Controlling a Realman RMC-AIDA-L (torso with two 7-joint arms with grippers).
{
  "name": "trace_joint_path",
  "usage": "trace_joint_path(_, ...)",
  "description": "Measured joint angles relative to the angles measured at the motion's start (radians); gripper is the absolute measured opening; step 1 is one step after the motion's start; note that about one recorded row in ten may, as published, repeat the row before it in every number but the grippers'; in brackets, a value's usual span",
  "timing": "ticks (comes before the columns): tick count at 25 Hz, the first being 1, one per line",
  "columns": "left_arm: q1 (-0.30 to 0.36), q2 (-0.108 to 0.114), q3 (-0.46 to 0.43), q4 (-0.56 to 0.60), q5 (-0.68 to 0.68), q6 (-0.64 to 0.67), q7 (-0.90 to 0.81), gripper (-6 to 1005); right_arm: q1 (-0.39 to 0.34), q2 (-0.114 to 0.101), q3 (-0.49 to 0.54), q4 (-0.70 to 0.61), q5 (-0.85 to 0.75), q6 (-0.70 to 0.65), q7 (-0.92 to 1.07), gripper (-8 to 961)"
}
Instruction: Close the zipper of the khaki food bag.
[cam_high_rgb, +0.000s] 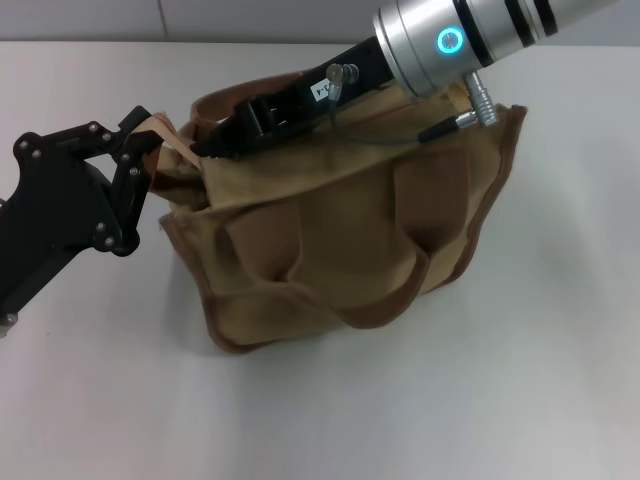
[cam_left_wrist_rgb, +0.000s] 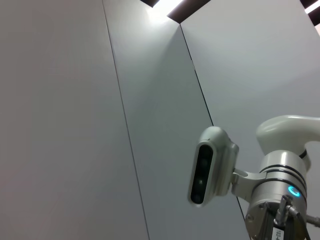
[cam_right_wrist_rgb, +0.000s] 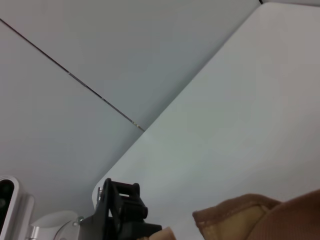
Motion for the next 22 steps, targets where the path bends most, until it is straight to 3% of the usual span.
trace_joint_path(2, 0.001, 0.0, -0.001, 0.0, 0.0, 0.0, 0.0, 47, -0.008, 0.0, 0.0, -0.016, 0.002, 0.0, -0.007, 166)
trace_joint_path(7, 0.004, 0.0, -0.002, 0.001, -0.001, 0.0, 0.0, 48, -0.041, 0.0, 0.007, -0.065, 0.028, -0.006, -0.064, -3)
trace_joint_path(11, 0.005, 0.002, -0.002, 0.0, -0.001, -0.003, -0.002, 49, -0.075, -0.005, 0.03, -0.096, 0.063, -0.014, -0.149, -2)
trace_joint_path(14, 0.007, 0.002, -0.004, -0.007, -0.001, -0.006, -0.01, 49, -0.108, -0.007, 0.104, -0.102, 0.071, -0.02, -0.279, 19)
trace_joint_path(18, 0.01, 0.002, -0.027, -0.012, -0.001, -0.007, -0.062, 50, -0.157, -0.007, 0.196, -0.096, 0.119, -0.029, -0.554, 62)
trace_joint_path(22, 0.007, 0.003, -0.043, -0.008, 0.0, -0.009, -0.174, 51, -0.218, -0.007, 0.196, -0.103, 0.206, -0.04, -0.838, 132)
